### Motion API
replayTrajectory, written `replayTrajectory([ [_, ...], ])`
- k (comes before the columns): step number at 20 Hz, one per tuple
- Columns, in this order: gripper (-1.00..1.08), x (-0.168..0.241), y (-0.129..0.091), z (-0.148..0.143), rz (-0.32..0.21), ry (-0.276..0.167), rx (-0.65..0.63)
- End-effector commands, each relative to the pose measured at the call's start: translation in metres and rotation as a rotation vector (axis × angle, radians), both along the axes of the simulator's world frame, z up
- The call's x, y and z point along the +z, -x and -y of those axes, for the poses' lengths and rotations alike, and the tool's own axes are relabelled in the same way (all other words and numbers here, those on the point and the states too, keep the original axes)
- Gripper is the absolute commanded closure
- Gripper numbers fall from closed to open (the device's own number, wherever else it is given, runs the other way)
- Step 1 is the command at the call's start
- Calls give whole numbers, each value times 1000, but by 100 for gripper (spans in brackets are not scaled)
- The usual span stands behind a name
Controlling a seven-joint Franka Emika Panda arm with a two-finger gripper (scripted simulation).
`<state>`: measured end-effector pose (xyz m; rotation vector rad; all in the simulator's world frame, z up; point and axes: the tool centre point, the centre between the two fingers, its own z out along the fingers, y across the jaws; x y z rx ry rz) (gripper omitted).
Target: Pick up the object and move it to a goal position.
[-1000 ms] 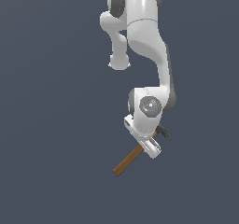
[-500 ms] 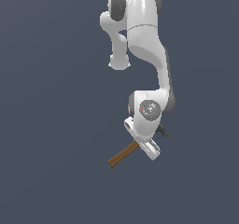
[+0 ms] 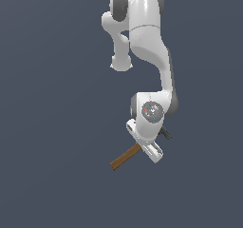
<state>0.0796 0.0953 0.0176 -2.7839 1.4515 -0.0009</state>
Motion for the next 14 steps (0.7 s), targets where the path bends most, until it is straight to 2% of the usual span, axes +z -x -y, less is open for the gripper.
replayTrajectory([
  [1, 108, 2, 0, 1, 1, 0, -1],
  [14, 108, 43, 23, 22, 0, 0, -1],
])
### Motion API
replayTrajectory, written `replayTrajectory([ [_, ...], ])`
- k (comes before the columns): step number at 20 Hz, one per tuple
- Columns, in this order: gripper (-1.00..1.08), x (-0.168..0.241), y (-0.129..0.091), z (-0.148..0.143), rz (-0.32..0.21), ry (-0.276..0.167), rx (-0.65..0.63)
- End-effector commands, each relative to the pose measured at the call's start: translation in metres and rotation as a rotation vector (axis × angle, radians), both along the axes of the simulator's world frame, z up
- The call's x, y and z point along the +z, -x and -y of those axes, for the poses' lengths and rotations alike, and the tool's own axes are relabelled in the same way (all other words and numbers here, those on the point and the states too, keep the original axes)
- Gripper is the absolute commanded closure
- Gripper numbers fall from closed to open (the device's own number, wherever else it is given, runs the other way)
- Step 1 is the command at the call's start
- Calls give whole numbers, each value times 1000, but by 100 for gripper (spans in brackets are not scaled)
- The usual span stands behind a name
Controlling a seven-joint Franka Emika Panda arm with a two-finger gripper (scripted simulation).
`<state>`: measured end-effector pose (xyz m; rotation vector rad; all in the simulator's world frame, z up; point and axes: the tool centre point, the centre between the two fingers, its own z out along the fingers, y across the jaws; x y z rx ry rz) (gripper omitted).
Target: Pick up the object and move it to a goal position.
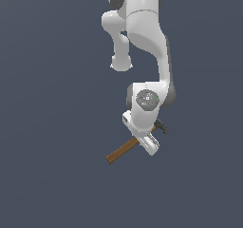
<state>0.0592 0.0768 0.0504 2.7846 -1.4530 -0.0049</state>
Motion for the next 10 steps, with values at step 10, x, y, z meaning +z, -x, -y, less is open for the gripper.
replayTrajectory([
  [10, 108, 83, 42, 41, 4, -3, -1],
])
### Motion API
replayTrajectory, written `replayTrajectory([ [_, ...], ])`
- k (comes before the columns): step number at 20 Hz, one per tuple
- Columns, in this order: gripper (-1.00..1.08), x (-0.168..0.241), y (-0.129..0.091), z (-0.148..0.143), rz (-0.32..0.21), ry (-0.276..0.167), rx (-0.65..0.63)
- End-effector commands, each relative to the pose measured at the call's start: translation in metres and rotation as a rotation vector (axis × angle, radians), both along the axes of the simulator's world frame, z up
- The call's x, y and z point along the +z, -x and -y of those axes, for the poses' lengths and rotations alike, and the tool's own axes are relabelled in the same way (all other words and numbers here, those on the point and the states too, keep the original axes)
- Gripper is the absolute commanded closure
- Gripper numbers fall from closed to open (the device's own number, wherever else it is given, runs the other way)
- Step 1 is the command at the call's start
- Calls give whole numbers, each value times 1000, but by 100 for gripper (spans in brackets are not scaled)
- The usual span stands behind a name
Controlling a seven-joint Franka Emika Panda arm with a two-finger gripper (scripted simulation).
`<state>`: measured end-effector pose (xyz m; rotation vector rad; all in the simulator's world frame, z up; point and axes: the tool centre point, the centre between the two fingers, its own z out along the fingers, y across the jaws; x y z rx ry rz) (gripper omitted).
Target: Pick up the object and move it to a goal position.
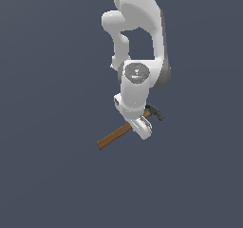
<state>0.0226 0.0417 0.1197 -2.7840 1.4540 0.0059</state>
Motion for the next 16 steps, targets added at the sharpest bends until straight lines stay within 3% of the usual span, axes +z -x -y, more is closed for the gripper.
replayTrajectory([
  [1, 108, 22, 10, 10, 4, -2, 0],
  [16, 108, 154, 79, 77, 3, -2, -1],
])
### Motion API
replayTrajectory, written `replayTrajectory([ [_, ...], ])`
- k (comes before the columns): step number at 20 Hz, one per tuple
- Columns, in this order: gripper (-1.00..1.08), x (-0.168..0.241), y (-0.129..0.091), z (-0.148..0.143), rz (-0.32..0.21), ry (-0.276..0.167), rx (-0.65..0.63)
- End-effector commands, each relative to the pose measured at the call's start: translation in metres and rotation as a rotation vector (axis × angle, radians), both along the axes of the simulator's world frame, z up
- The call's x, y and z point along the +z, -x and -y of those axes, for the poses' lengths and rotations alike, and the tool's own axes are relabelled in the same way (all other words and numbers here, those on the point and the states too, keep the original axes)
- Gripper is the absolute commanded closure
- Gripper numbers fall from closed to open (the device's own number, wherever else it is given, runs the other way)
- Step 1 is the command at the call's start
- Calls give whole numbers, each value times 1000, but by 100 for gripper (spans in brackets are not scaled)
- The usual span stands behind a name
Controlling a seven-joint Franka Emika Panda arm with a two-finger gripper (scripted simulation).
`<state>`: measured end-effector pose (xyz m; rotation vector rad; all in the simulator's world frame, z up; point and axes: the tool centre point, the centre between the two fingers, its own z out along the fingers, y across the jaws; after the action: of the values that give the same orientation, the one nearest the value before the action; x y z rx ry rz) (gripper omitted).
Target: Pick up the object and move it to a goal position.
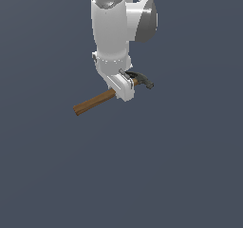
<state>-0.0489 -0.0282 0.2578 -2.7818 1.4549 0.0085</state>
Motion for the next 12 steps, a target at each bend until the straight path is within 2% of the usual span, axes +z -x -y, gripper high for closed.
replayTrajectory([
  [1, 108, 26, 12, 13, 4, 0, 0],
  [12, 108, 121, 57, 59, 3, 3, -1],
])
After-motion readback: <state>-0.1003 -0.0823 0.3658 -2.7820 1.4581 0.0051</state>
